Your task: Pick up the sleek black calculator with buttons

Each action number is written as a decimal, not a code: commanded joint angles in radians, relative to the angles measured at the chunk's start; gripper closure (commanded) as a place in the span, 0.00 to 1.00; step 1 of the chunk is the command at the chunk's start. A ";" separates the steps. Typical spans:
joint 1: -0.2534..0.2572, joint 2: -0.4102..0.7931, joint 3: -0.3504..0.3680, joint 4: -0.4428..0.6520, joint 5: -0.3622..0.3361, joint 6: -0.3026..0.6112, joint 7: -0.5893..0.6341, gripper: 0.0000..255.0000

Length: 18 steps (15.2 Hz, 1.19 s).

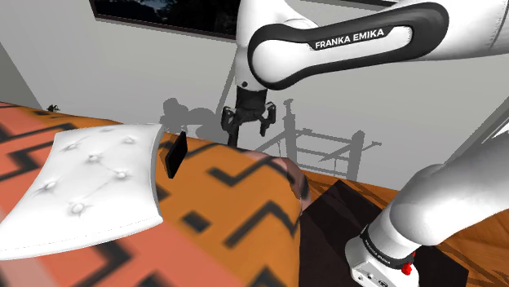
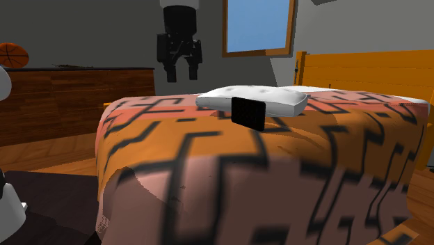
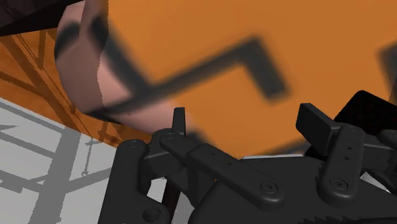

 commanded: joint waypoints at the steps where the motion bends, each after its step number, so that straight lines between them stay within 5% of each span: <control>1: -0.006 0.077 0.043 0.056 -0.023 0.021 0.106 0.00; 8: 0.012 0.388 0.121 0.307 -0.189 0.048 0.450 0.00; 17: 0.179 0.803 0.058 0.778 -0.389 -0.048 0.782 0.00; 18: 0.180 0.805 0.056 0.768 -0.390 -0.036 0.783 0.00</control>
